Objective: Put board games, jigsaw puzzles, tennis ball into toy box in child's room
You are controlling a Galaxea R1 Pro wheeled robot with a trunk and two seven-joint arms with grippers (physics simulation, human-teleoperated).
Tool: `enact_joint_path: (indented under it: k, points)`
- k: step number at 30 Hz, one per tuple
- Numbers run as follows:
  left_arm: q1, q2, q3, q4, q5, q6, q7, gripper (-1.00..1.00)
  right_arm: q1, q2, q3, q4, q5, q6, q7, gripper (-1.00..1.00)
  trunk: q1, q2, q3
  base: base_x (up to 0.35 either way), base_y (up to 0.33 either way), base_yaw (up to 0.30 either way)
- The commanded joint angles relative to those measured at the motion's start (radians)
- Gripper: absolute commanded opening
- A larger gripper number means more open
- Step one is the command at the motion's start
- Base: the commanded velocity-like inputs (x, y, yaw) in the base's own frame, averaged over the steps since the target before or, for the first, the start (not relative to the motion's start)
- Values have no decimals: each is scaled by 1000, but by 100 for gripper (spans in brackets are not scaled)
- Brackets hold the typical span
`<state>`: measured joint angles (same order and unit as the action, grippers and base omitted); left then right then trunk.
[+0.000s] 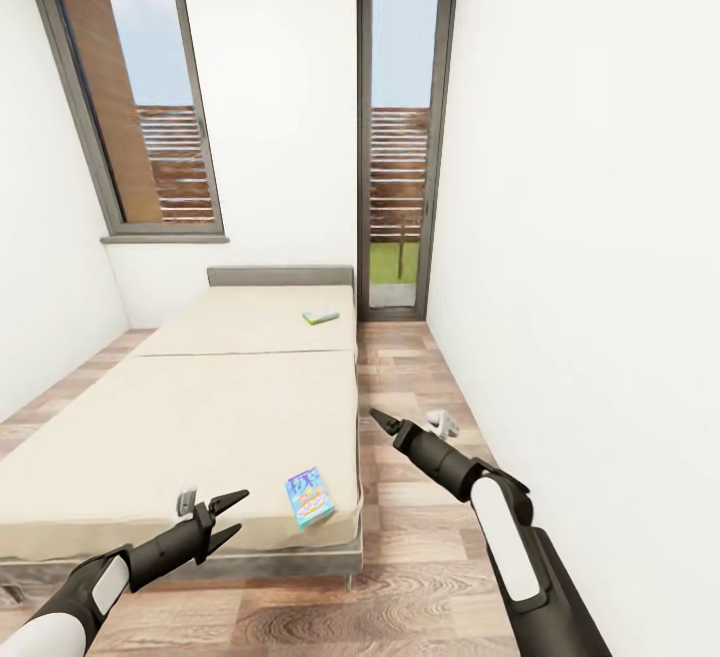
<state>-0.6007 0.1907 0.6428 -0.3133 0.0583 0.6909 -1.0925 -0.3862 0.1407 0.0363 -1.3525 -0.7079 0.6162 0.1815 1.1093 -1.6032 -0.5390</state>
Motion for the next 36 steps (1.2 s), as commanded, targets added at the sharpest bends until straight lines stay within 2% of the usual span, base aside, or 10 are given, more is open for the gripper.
enact_joint_path:
  k: [1,28,31,36]
  points:
    - [-1,0,1,0,4,9,-1,100,-1,0,-4,0,-1,5,2,100,4,-8,-4,0,0,0]
    - [-1,0,-1,0,2,9,-4,100,0,0,-9,-1,-1,5,0,100,107,-197,-89,0,0,0]
    - [-1,-2,-6,0,1,9,-24,100,0,0,-9,-1,-1,4,0,100,119,-218,-98,0,0,0]
    - [-1,-8,-10,-1,-2,9,-129,100,0,1,-9,0,-1,4,0,100,138,-253,-114,0,0,0]
